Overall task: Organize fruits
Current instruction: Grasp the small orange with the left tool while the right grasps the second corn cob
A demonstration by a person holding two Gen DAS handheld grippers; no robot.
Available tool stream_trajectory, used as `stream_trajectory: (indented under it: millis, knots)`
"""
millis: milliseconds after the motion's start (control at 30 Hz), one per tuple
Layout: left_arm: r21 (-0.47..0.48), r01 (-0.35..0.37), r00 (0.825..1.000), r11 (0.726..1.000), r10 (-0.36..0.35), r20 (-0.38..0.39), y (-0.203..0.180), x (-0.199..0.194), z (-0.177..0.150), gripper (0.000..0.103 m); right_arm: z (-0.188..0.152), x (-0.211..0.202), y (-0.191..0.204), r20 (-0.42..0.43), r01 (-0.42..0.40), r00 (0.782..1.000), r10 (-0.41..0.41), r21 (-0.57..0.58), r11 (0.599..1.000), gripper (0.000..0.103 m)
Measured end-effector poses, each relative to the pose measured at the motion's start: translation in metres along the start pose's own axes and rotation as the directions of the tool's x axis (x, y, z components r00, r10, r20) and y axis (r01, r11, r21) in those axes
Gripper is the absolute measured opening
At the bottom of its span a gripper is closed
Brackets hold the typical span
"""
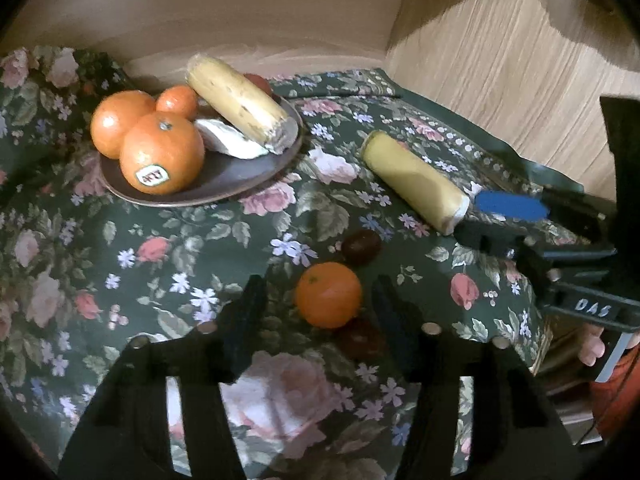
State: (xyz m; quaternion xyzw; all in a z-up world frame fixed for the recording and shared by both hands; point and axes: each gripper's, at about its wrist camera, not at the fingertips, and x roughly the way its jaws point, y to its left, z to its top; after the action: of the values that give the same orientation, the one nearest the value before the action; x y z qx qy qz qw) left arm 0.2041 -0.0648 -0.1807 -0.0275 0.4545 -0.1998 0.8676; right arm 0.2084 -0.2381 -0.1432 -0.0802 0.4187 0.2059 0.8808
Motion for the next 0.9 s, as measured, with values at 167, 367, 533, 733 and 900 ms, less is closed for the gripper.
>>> stream_trajectory:
  millis: [167, 367, 533, 733, 900]
  knots:
    - [0.006, -0.013, 1.0, 1.0, 0.013, -0.003, -0.003, 0.008, -0.001, 0.036, 0.016, 0.017, -0.007, 0.006, 0.012, 1.0, -0.012, 0.016, 1.0, 0.047]
    - [-0.003, -0.007, 1.0, 1.0, 0.007, 0.004, 0.001, 0.011, 0.005, 0.034, 0.025, 0.046, -0.024, -0.043, 0.009, 0.999, -0.006, 0.066, 0.998, 0.047]
    - [-0.015, -0.025, 0.999, 1.0, 0.026, 0.038, 0.01, 0.002, 0.008, 0.034, 0.027, 0.064, -0.027, -0.079, -0.012, 0.997, 0.017, 0.069, 0.998, 0.046]
    - [-0.041, -0.057, 0.995, 0.998, 0.06, 0.084, 0.033, -0.018, 0.013, 0.034, 0.029, 0.069, -0.024, -0.067, 0.002, 0.998, 0.002, 0.055, 0.998, 0.035]
    - [-0.067, -0.09, 0.989, 0.994, 0.097, 0.113, 0.053, -0.031, 0.021, 0.034, 0.034, 0.066, -0.02, -0.044, -0.021, 0.999, 0.024, 0.06, 0.998, 0.032]
